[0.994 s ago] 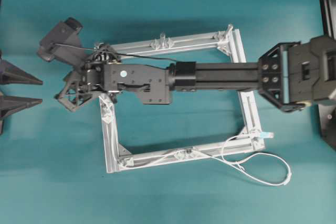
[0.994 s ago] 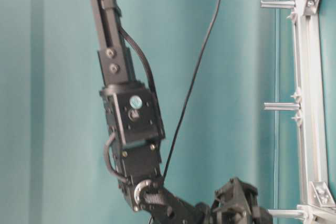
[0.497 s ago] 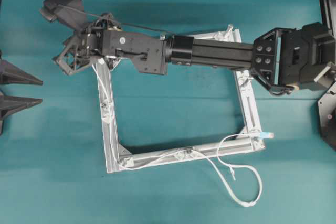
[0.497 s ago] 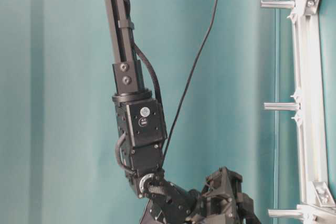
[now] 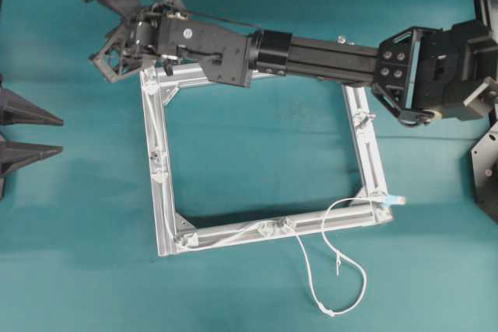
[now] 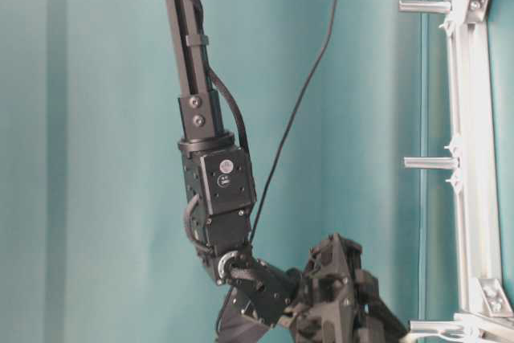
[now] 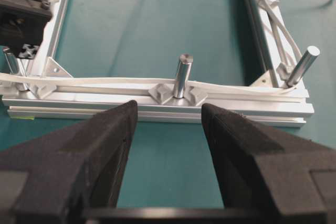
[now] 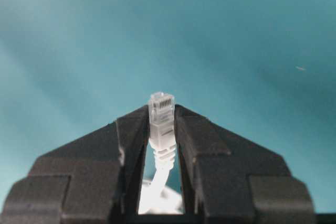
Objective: Move the cable alternately left and right between 8 pins so it hooks onto each one.
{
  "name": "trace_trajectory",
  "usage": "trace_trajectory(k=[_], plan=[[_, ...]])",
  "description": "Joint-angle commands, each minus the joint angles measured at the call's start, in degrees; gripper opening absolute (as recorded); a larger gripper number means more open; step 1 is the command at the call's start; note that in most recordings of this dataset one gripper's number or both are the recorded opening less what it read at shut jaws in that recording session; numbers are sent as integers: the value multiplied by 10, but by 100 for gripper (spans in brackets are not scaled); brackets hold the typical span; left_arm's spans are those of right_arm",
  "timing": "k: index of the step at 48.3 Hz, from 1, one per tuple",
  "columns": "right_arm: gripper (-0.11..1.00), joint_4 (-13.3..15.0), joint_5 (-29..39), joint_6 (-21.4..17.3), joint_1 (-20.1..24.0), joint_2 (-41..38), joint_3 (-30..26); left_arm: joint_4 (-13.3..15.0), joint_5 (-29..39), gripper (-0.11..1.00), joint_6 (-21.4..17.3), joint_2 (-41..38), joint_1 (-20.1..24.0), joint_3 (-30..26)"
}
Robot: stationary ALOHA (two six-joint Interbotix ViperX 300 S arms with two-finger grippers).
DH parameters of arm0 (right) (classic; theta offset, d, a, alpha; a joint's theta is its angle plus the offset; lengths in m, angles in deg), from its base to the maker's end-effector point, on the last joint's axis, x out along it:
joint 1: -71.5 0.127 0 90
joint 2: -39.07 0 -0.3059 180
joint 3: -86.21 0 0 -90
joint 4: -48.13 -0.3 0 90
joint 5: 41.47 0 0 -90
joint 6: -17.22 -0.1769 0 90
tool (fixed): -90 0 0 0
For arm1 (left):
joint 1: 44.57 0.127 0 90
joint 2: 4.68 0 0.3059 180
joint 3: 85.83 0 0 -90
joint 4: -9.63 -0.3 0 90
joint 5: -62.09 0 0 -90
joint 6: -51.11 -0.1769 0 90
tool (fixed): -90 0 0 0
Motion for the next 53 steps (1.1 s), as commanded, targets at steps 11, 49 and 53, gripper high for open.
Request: trace_trajectory(k=[11, 49, 53], plan=[[18, 4, 19, -3, 1, 41, 9, -2, -6, 54, 4, -4, -3, -5], [18, 3, -152, -77, 51, 232, 363, -2, -5, 54, 4, -4, -3, -5], [18, 3, -154, -78, 57, 246, 386, -1, -5, 54, 4, -3, -3, -6]])
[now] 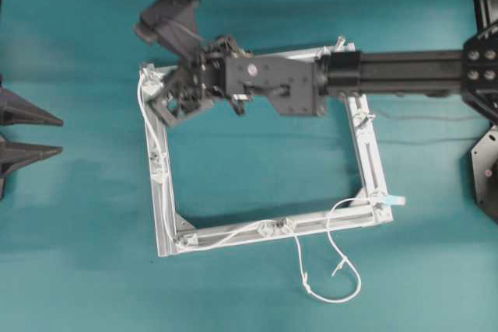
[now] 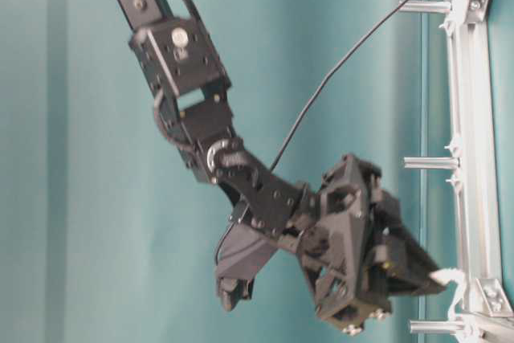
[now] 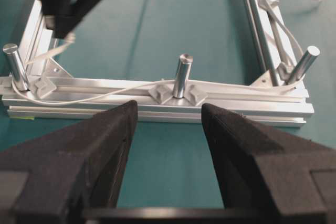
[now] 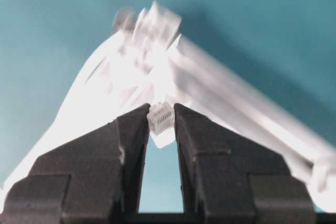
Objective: Move the cable alternately left and right between 8 pins so it hooks onto each one.
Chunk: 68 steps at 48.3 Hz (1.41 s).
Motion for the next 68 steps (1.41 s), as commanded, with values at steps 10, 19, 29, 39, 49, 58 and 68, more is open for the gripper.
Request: trace_trajectory(k=[10, 19, 29, 39, 49, 58, 68], plan=[[18, 1, -29, -7, 14, 81, 74, -2, -5, 54, 4, -3, -2, -6], [18, 2, -37, -11, 16, 111, 116, -2, -5, 54, 4, -3, -3, -6], [18, 1, -52, -12, 28, 149, 177, -1, -4, 54, 4, -3, -3, -6], [18, -1, -91, -11, 43, 176, 214, -1, -5, 54, 4, -4, -3, -6], [18, -1, -125, -9, 55, 178, 227, -1, -4, 54, 4, -4, -3, -5], [18, -1, -126, -8, 62, 185, 239, -2, -4, 54, 4, -4, -3, -6], [18, -4, -133, -8, 66, 202, 281, -1, -4, 54, 4, -3, -3, -5]])
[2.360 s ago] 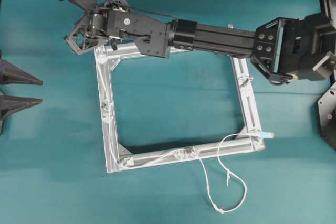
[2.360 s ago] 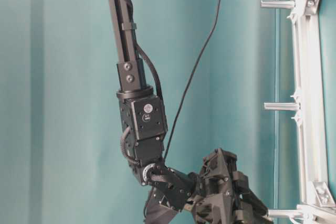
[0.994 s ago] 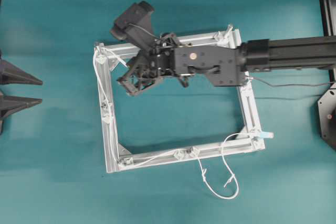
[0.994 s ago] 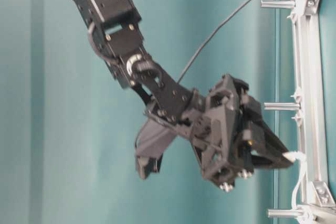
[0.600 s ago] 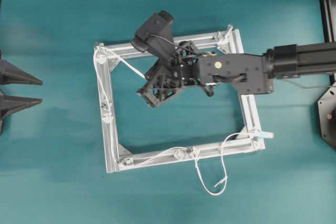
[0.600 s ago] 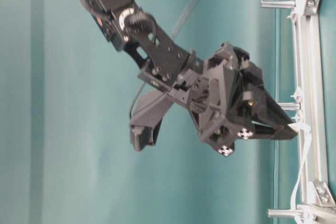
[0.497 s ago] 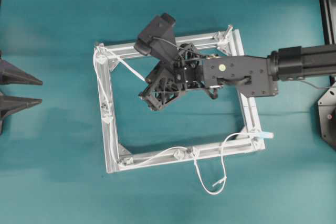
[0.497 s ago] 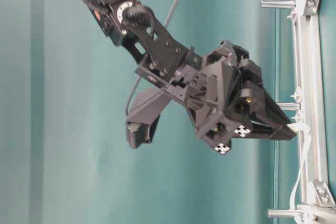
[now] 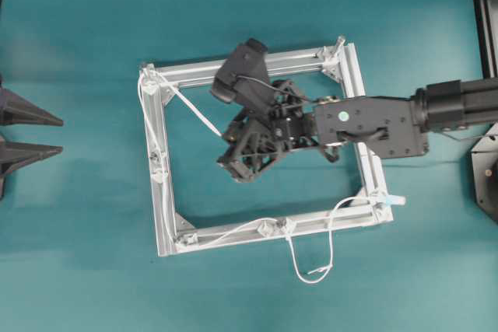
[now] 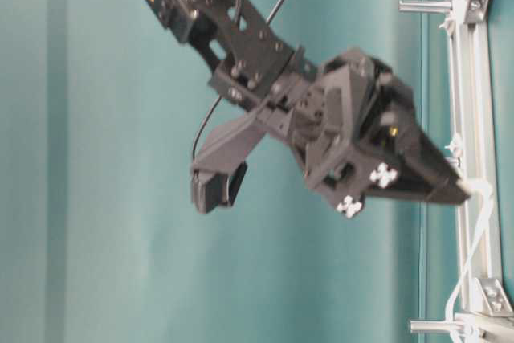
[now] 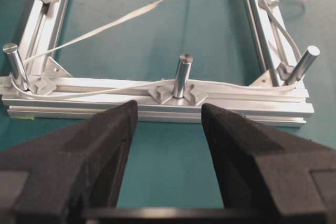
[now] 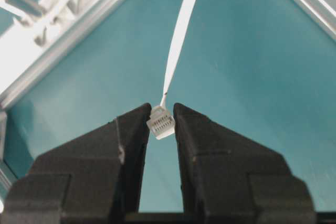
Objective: Move the cable alternately left and right between 8 pins so it hooks onto each one.
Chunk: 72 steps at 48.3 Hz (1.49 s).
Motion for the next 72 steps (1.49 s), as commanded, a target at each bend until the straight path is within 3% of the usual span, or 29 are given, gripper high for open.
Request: trace_trajectory(k=[1, 12, 25, 43, 57, 72], plan=[[18, -3, -11, 1, 6, 25, 10, -2, -5, 54, 4, -4, -3, -6], [18, 0, -63, 14, 10, 26, 19, -3, -5, 54, 4, -4, -3, -6], [18, 9, 6, 18, 3, 69, 73, -2, -4, 54, 4, -4, -3, -5], [18, 47, 59, 24, -105, 177, 145, -2, -5, 54, 4, -4, -3, -6], [18, 83, 113, 62, -132, 185, 156, -3, -4, 54, 4, -4, -2, -5], [18, 127, 115, 64, -175, 204, 165, -3, -5, 54, 4, -4, -3, -6]])
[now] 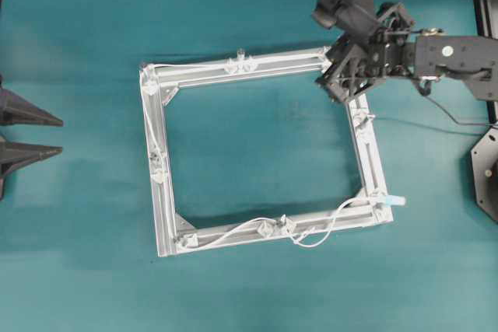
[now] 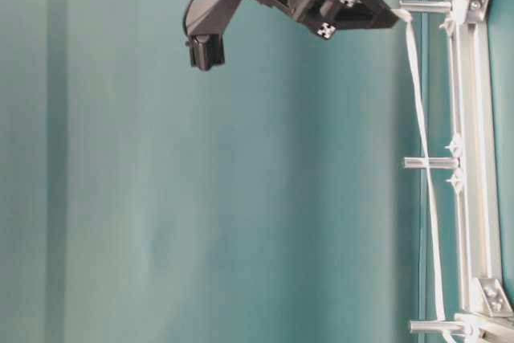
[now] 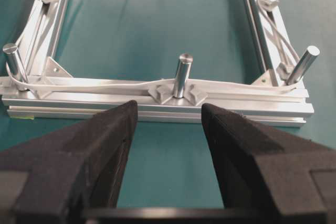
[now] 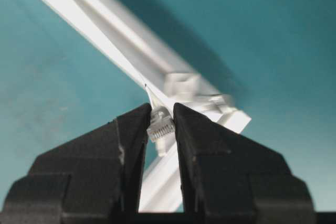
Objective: Move the cable alternately left and right between 8 pins so it hooks onto each one.
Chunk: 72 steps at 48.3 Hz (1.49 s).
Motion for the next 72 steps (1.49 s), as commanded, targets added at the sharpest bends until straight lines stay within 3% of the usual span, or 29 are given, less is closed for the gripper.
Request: trace_trajectory(k=[1, 26, 39, 52, 62, 72], plan=[[18, 15, -1, 2, -11, 15, -4, -3, -4, 54, 4, -3, -2, -6], [18, 106, 5, -2, -33, 15, 4, -2, -5, 54, 4, -4, -1, -6], [18, 107, -47, -7, -54, 15, 16, -2, -5, 54, 4, -3, -2, -6], [18, 84, -83, -30, -61, 35, 79, -3, -5, 54, 4, -3, -2, -5], [18, 81, -125, -78, -61, 69, 129, -3, -4, 54, 4, -3, -2, -6], [18, 78, -149, -163, -61, 100, 165, -3, -4, 54, 4, -4, -2, -5]])
